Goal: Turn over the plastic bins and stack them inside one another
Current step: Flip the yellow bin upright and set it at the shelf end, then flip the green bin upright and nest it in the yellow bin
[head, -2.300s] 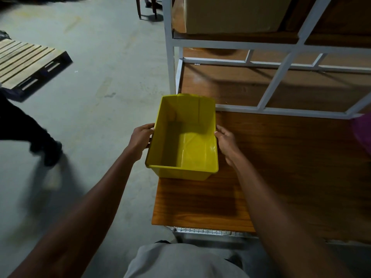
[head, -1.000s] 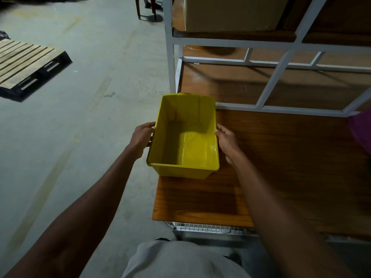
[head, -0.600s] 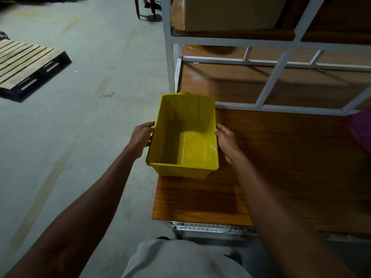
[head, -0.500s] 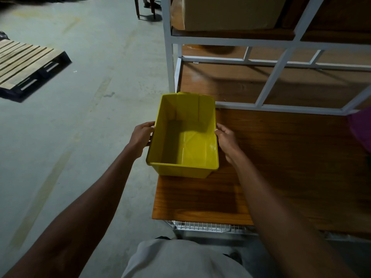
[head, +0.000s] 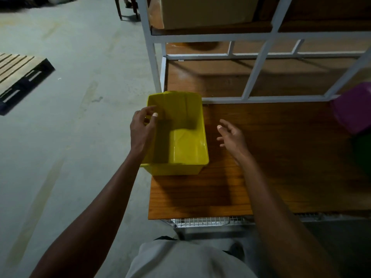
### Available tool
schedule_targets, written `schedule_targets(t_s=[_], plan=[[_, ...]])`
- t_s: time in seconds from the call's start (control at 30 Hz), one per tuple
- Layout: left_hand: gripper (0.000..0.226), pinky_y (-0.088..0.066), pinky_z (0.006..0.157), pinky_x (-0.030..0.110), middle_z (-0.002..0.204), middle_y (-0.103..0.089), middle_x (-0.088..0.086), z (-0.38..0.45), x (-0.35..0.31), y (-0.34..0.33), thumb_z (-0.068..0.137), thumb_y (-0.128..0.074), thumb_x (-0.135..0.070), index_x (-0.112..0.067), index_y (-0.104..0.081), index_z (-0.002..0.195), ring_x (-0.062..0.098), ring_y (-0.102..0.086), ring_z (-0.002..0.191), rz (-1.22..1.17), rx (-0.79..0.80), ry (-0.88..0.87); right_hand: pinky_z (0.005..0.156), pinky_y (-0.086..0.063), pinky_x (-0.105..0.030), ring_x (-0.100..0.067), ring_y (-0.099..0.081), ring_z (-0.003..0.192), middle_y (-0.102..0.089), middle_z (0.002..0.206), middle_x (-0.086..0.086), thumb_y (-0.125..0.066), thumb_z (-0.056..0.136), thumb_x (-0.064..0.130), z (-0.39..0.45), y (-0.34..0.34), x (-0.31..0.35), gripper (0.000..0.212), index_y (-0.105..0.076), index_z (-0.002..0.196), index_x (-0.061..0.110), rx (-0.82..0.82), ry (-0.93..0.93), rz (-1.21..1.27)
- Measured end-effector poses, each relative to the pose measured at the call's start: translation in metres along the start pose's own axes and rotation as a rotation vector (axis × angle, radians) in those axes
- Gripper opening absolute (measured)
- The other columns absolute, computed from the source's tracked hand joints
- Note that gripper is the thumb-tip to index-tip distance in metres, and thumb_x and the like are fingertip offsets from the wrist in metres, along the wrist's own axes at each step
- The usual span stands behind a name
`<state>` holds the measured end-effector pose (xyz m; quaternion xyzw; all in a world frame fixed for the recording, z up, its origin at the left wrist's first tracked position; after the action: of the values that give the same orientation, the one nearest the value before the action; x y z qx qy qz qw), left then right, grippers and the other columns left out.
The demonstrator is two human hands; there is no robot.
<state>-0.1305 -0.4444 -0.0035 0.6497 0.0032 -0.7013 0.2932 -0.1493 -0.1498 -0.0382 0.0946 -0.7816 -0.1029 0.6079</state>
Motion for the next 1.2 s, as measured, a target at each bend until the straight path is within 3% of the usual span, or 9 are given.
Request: schedule_targets(t_s=[0.13, 0.33, 0.5, 0.7, 0.93, 1.1, 1.2], plan=[[0.030, -0.054, 0.088, 0.029, 0.128, -0.068, 0.003, -0.031, -0.036, -0.052, 0.105, -0.058, -0.028, -0.017, -0.069, 0.131, 0.016, -0.064, 0.112, -0.132, 0.164, -0.025, 0.073, -0.055, -0.026, -0.015, -0.069, 0.099, -0.064, 0.137, 0.000, -0.052, 0.109, 0.030, -0.041, 0.050, -0.008, 0.040, -0.056, 0.149, 0.027, -0.077, -0.003, 0.025], [0.019, -0.045, 0.061, 0.019, 0.087, -0.065, -0.008, -0.112, -0.084, -0.159, 0.106, -0.058, -0.018, -0.019, -0.072, 0.119, -0.003, -0.055, 0.067, -0.227, 0.457, -0.014, 0.072, -0.055, -0.029, -0.016, -0.073, 0.089, -0.073, 0.120, 0.005, -0.053, 0.109, 0.030, -0.105, 0.154, -0.065, 0.035, -0.062, 0.143, 0.026, -0.204, -0.073, 0.094], [0.028, -0.053, 0.075, 0.032, 0.125, -0.066, 0.000, -0.187, -0.121, -0.250, 0.108, -0.051, -0.028, -0.025, -0.066, 0.131, 0.019, -0.066, 0.093, -0.233, 0.681, 0.038, 0.071, -0.054, -0.027, -0.016, -0.075, 0.089, -0.075, 0.115, 0.007, -0.054, 0.109, 0.030, -0.152, 0.256, -0.119, 0.034, -0.064, 0.141, 0.024, -0.328, -0.167, 0.182], [0.030, -0.052, 0.082, 0.041, 0.128, -0.067, 0.005, -0.268, -0.154, -0.359, 0.108, -0.050, -0.030, -0.027, -0.068, 0.131, 0.028, -0.065, 0.101, -0.251, 0.832, 0.115, 0.071, -0.056, -0.028, -0.016, -0.075, 0.086, -0.076, 0.114, 0.007, -0.053, 0.109, 0.030, -0.189, 0.368, -0.169, 0.032, -0.065, 0.139, 0.027, -0.460, -0.247, 0.210], [0.029, -0.055, 0.088, 0.043, 0.125, -0.067, -0.004, -0.315, -0.199, -0.462, 0.109, -0.047, -0.032, -0.029, -0.066, 0.131, 0.027, -0.066, 0.103, -0.187, 0.976, 0.132, 0.065, -0.054, -0.027, -0.017, -0.071, 0.083, -0.075, 0.115, 0.001, -0.054, 0.109, 0.027, -0.197, 0.475, -0.211, 0.033, -0.064, 0.140, 0.021, -0.589, -0.344, 0.347], [0.030, -0.052, 0.086, 0.038, 0.124, -0.065, -0.003, -0.303, -0.234, -0.538, 0.110, -0.046, -0.030, -0.025, -0.065, 0.132, 0.019, -0.063, 0.096, -0.175, 1.002, 0.092, 0.062, -0.054, -0.026, -0.018, -0.071, 0.082, -0.074, 0.116, -0.001, -0.054, 0.109, 0.027, -0.174, 0.536, -0.233, 0.034, -0.063, 0.140, 0.020, -0.663, -0.371, 0.380], [0.029, -0.051, 0.075, 0.025, 0.118, -0.066, -0.007, -0.286, -0.259, -0.597, 0.110, -0.047, -0.029, -0.023, -0.066, 0.131, 0.012, -0.061, 0.090, -0.151, 0.982, 0.017, 0.066, -0.054, -0.028, -0.020, -0.071, 0.089, -0.072, 0.118, 0.000, -0.053, 0.109, 0.029, -0.148, 0.570, -0.248, 0.034, -0.062, 0.141, 0.021, -0.665, -0.403, 0.384]])
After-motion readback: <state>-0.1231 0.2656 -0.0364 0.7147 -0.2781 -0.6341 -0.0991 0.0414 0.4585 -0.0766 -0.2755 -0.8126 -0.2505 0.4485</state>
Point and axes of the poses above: each hand's wrist, its own z-axis towards the middle knuckle, its own y-axis out of the back of the hand, x = y × z, the point moved 4 cm from there along z, towards the middle knuckle
